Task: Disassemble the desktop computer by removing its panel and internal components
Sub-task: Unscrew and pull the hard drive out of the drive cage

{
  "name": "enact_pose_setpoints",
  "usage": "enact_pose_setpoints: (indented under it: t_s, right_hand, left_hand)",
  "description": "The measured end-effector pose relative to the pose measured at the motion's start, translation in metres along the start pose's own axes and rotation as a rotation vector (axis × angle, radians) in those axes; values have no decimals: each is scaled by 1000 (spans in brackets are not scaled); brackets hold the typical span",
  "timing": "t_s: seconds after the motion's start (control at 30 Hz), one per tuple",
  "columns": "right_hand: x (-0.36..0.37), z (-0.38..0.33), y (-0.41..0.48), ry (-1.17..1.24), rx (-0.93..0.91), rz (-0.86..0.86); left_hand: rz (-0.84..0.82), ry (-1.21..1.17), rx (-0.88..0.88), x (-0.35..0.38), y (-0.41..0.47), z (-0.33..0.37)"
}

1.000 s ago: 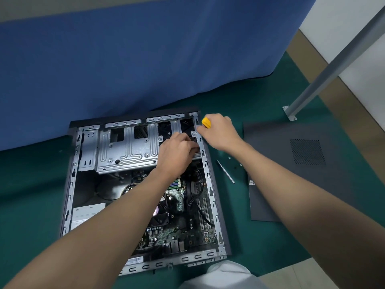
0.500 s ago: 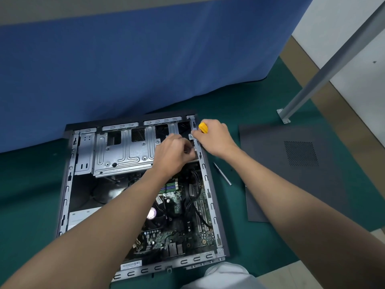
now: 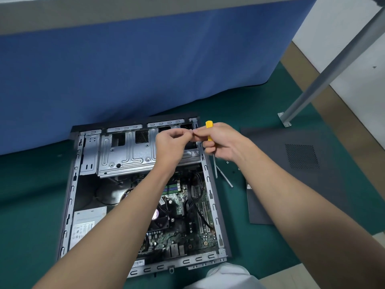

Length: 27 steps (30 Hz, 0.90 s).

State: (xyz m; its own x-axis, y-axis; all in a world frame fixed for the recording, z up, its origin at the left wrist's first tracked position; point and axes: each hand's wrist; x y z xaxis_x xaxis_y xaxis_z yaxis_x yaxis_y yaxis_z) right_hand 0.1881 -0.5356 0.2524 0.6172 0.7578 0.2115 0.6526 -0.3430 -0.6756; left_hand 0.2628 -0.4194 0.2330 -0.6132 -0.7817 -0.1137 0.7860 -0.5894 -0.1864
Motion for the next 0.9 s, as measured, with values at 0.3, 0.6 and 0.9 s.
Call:
enact_pose_setpoints:
  t_s: [0.3,0.6,0.9]
  right_hand:
    - [-22,0,5,-65,32,34]
    - [-62,64,59,-1377,53,374]
    - [-60,97,97,-1640,85,305]
  left_hand:
    - [-66,88,32,10,3,-6]
    - [73,1145,120,-60,8,-57]
    - [-7,1205,66,-85,15,-77]
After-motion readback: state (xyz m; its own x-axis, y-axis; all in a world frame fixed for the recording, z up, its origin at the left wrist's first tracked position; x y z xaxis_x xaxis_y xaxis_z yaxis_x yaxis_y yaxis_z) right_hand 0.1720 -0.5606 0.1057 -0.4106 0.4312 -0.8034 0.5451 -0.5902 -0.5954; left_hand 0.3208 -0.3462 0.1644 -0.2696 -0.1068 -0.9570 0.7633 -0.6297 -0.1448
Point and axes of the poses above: each hand's wrist, its own y-axis towards the middle knuckle, its own x-axis out of the palm, z = x × y, and after that the axes turned 1 degree about -z, right-handed
